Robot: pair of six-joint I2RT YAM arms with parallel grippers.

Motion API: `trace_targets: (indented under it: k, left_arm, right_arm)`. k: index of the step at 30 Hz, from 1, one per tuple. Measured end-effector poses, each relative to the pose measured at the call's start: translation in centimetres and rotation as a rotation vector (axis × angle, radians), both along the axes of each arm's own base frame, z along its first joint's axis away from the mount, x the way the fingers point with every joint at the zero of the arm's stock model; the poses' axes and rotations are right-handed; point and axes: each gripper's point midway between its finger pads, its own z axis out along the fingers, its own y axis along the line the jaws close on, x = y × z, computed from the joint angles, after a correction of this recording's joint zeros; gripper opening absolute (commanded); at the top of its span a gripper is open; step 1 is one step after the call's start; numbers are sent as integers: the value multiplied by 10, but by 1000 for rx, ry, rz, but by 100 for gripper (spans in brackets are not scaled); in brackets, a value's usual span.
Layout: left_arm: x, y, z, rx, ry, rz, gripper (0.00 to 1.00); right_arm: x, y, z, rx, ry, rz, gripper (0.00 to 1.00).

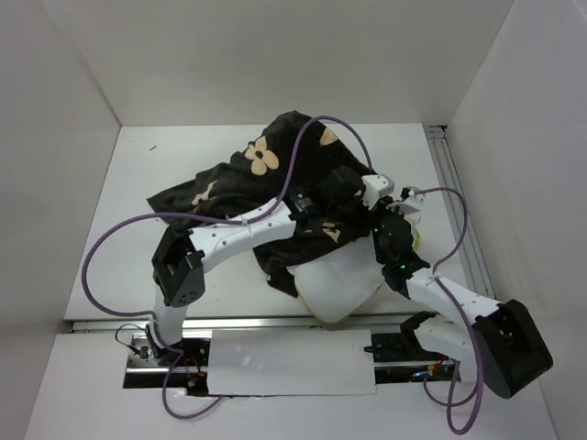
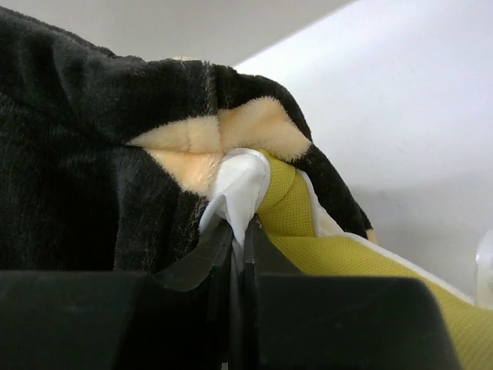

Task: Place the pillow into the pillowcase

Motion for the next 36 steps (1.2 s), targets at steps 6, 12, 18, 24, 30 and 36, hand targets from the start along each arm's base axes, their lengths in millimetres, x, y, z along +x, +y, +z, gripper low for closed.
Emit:
trace_targets:
  k: [6, 12, 18, 24, 30, 36]
  left_arm:
    - [22, -11, -12, -58, 110, -39, 54]
    - [44, -2, -10, -87, 141, -7, 100]
    - [62, 21, -14, -74, 117, 78, 100]
    - [39, 56, 8, -77, 80, 118, 100]
    - [9, 116, 33, -125, 29, 248, 100]
    - [-26, 213, -31, -116, 150, 494, 100]
  right_arm:
    - [19, -20, -26, 17, 121, -67, 60]
    - [33, -34, -33, 108, 228, -147, 89]
    - [15, -40, -21, 188, 292, -174, 100]
    - [-11, -63, -1, 178, 301, -229, 100]
    - [-30, -55, 16, 44, 333, -99, 100]
    - [-42, 43, 5, -179, 423, 303, 100]
